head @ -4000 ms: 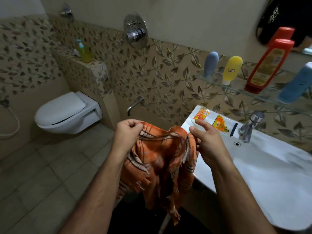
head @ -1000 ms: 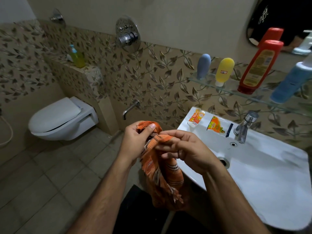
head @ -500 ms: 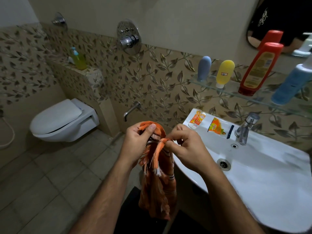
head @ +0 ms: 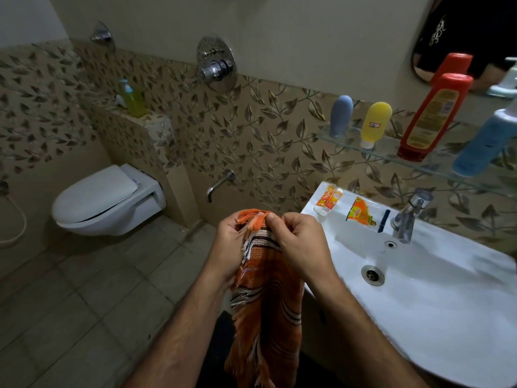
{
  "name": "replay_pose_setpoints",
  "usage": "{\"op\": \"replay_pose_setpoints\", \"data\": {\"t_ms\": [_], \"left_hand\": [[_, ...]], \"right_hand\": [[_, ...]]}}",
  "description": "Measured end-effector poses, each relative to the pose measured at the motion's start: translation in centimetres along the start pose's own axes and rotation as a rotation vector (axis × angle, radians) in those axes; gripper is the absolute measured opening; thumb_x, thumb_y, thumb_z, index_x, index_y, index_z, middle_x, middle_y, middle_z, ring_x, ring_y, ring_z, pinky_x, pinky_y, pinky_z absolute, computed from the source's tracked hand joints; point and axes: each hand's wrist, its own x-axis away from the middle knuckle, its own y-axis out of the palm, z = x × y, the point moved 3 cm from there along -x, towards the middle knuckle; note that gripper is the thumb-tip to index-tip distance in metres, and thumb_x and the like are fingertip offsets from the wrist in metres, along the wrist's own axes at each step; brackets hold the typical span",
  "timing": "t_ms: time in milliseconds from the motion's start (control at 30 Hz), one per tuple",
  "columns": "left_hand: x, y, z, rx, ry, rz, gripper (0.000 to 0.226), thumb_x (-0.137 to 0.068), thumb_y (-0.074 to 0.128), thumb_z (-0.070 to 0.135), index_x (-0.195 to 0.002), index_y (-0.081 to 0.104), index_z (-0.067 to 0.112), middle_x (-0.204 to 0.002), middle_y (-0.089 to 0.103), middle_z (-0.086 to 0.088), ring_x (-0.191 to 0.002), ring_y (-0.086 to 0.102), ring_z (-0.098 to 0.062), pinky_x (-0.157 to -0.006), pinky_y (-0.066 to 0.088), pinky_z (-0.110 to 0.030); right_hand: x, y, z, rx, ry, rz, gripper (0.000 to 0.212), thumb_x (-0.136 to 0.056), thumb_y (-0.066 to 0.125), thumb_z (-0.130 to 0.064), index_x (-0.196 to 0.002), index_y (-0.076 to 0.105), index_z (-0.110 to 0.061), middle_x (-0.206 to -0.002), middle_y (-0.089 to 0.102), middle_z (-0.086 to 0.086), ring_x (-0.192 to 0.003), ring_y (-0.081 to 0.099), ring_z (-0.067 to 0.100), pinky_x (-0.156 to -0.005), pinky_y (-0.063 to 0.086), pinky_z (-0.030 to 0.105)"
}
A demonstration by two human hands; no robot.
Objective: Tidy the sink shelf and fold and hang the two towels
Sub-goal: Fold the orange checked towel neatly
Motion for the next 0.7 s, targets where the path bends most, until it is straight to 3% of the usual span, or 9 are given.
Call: {"op": "replay_pose_setpoints", "data": {"t_ms": [100, 200, 367, 533, 600, 700], "left_hand": [[0.08, -0.03, -0.09, 0.000, -0.015, 0.009, 0.033, -0.086, 0.059, -0.004, -0.074, 0.078, 0.020, -0.075, 0.073, -0.006, -0.069, 0.070, -0.017, -0.061, 0.056, -0.028], [-0.03, -0.22, -0.20, 0.008, -0.044, 0.036, 0.033, -0.087, 0.059, -0.006, -0.075, 0.077, 0.018, -0.078, 0.073, -0.011, -0.072, 0.070, -0.022, -0.062, 0.057, -0.032], [-0.23, -0.17, -0.51, 0.025, -0.060, 0.036, 0.027, -0.092, 0.055, -0.002, -0.083, 0.077, 0.011, -0.085, 0.073, -0.016, -0.078, 0.071, -0.026, -0.067, 0.059, -0.034], [-0.43, -0.22, -0.63, -0.004, -0.036, 0.034, 0.022, -0.095, 0.053, 0.003, -0.088, 0.074, 0.005, -0.088, 0.074, -0.017, -0.082, 0.071, -0.026, -0.069, 0.057, -0.032], [-0.31, -0.10, -0.59, 0.012, -0.032, -0.017, 0.024, -0.095, 0.055, 0.019, -0.088, 0.075, 0.009, -0.089, 0.073, -0.016, -0.084, 0.071, -0.025, -0.070, 0.057, -0.031], [0.16, 0.18, -0.26, 0.073, 0.005, -0.145, 0.042, -0.077, 0.067, 0.049, -0.094, 0.075, 0.012, -0.095, 0.072, -0.017, -0.090, 0.069, -0.027, -0.078, 0.058, -0.036]], "right_hand": [[0.12, -0.04, 0.02, 0.045, 0.035, 0.026, 0.056, -0.090, 0.058, -0.048, -0.058, 0.052, -0.002, -0.046, 0.045, 0.004, -0.049, 0.044, 0.016, -0.051, 0.041, 0.041], [0.26, -0.27, -0.09, 0.097, 0.044, 0.068, 0.059, -0.088, 0.058, -0.052, -0.057, 0.052, -0.003, -0.047, 0.047, 0.007, -0.054, 0.051, 0.026, -0.053, 0.044, 0.043], [0.31, -0.35, 0.08, 0.120, 0.048, 0.099, 0.058, -0.087, 0.056, -0.055, -0.060, 0.058, -0.004, -0.053, 0.055, 0.010, -0.056, 0.055, 0.024, -0.055, 0.047, 0.043], [0.23, -0.47, 0.12, 0.148, 0.036, 0.118, 0.058, -0.086, 0.055, -0.056, -0.059, 0.056, -0.005, -0.049, 0.052, 0.007, -0.054, 0.054, 0.025, -0.053, 0.046, 0.045], [0.20, -0.53, 0.06, 0.164, 0.026, 0.122, 0.056, -0.087, 0.053, -0.055, -0.059, 0.057, -0.007, -0.048, 0.052, 0.004, -0.054, 0.054, 0.023, -0.053, 0.046, 0.044], [0.11, -0.72, -0.11, 0.158, 0.010, 0.120, 0.052, -0.090, 0.054, -0.050, -0.057, 0.056, -0.010, -0.047, 0.050, 0.000, -0.053, 0.052, 0.017, -0.051, 0.041, 0.038]]}}
